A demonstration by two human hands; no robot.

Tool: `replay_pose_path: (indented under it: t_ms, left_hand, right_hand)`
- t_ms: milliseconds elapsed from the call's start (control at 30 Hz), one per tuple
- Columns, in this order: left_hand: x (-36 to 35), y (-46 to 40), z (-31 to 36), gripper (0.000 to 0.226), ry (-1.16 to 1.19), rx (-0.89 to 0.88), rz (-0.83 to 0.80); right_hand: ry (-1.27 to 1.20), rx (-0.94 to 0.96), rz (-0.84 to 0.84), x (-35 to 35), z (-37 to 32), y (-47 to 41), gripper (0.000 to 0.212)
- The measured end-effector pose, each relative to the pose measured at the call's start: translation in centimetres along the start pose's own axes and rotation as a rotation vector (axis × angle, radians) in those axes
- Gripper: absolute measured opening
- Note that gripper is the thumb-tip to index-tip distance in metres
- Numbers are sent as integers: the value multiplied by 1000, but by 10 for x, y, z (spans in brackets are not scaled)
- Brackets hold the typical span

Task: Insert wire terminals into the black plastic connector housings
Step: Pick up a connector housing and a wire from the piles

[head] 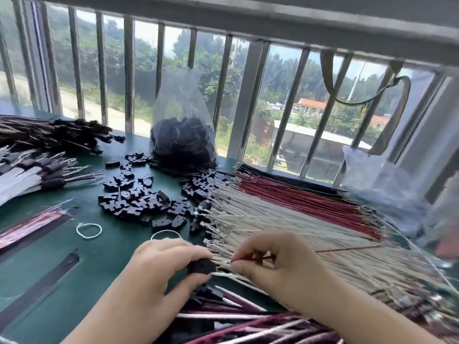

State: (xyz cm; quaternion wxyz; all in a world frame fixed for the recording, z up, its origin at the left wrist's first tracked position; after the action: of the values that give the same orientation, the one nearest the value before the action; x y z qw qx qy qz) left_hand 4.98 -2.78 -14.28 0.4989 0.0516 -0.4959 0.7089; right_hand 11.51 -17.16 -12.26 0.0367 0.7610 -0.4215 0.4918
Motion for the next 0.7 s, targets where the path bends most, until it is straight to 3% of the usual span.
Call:
replay_pose_path:
  t_ms: [533, 700]
  left_hand:
    - [-6, 4, -6, 26, -36, -18, -7]
    - [-7, 2, -10, 30, 31, 6, -11]
  right_hand:
    - [115, -25, 55, 0, -5, 6, 5]
    - [211, 190, 148, 0, -26, 11, 10]
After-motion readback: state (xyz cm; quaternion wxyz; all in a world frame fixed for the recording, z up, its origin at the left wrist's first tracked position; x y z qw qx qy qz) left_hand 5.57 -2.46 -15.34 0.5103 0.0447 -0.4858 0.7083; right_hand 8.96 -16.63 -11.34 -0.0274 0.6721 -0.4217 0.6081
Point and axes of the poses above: each hand's wrist, its own y-axis away from the middle knuckle, its own x-axis out of the back of the hand, z = x × y, the point moved 8 cm from there along -y, towards the middle knuckle, and after that the axes turned 4 degrees about z, right-handed, at the moved point
